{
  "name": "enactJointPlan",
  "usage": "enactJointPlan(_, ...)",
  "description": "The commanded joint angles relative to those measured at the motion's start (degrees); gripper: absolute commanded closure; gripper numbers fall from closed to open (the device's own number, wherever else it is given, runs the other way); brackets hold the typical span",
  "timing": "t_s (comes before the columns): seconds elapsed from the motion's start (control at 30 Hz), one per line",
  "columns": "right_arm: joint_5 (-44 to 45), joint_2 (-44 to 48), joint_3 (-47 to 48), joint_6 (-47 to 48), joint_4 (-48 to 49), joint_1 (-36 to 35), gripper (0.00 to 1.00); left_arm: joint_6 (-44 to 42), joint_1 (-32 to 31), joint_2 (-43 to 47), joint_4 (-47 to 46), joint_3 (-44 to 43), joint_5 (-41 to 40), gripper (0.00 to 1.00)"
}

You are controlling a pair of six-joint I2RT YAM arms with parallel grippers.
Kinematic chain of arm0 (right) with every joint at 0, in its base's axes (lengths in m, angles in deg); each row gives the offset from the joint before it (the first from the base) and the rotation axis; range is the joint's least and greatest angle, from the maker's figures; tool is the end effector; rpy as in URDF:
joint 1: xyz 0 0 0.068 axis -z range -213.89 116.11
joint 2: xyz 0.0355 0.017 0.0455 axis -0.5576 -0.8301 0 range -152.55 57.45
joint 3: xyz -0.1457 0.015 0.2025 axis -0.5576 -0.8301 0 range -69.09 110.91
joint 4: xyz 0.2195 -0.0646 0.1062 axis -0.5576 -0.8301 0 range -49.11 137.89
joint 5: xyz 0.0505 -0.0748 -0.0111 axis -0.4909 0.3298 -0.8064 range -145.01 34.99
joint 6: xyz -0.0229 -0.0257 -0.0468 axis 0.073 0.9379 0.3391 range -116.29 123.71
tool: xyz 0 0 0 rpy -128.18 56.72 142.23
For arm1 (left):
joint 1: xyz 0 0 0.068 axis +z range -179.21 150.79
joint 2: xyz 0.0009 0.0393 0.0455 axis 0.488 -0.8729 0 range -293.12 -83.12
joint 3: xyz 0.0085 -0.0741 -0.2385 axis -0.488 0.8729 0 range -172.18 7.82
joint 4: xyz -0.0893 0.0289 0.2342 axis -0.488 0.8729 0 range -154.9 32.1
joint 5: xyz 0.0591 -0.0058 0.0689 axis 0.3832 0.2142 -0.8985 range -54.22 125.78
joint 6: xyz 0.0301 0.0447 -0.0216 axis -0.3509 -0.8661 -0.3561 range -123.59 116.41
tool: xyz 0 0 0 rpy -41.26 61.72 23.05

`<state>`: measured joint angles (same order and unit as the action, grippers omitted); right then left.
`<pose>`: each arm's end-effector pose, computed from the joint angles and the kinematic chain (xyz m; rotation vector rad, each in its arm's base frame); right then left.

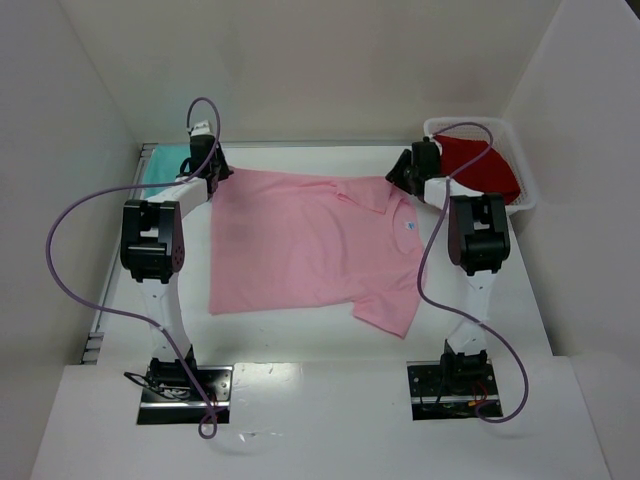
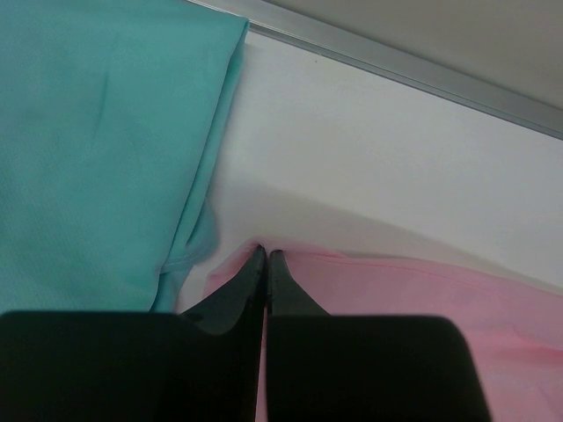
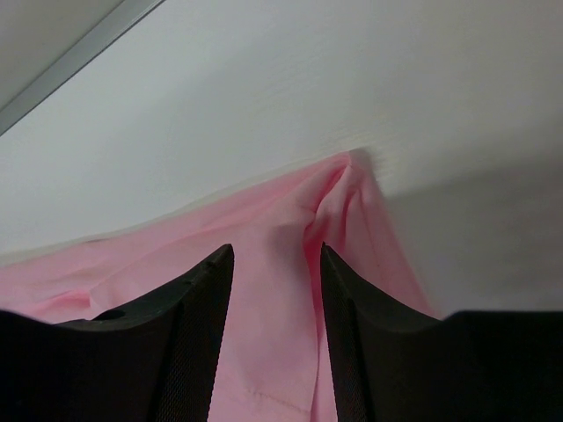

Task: Fold and stack the t-shirts
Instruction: Grap the side of the flattened tshirt furthest away from the robot with both arms

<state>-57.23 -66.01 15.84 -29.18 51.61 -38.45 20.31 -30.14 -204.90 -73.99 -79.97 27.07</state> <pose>0.4671 0.0388 0.1484 0.5185 2.1461 0.4110 0.4795 -0.0015 0.1875 -0.4935 1.9404 -0.1257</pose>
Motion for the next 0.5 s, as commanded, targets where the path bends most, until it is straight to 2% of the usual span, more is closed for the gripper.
enactJointPlan(0.0, 1.8, -1.4, 3.2, 1.2, -3.2, -0.9, 0.50, -1.4, 0.3, 0.0, -2.4, -2.3, -0.1, 1.00)
enactJointPlan(0.33, -0.8, -3.7, 6.6, 1.8, -5.0, -0.9, 0.50, -1.4, 0.3, 0.0, -1.9, -2.8, -0.1, 1.00)
enactJointPlan(0.37, -1.6, -4.2, 6.6, 1.8, -5.0, -0.9, 0.53, -1.9, 0.3, 0.0, -1.4, -3.3, -0.1, 1.00)
enactJointPlan(0.47, -2.1, -4.8, 7.6, 2.3, -5.6, -0.9, 0.53, -1.9, 0.3, 0.0, -1.4, -3.4, -0.6, 1.00)
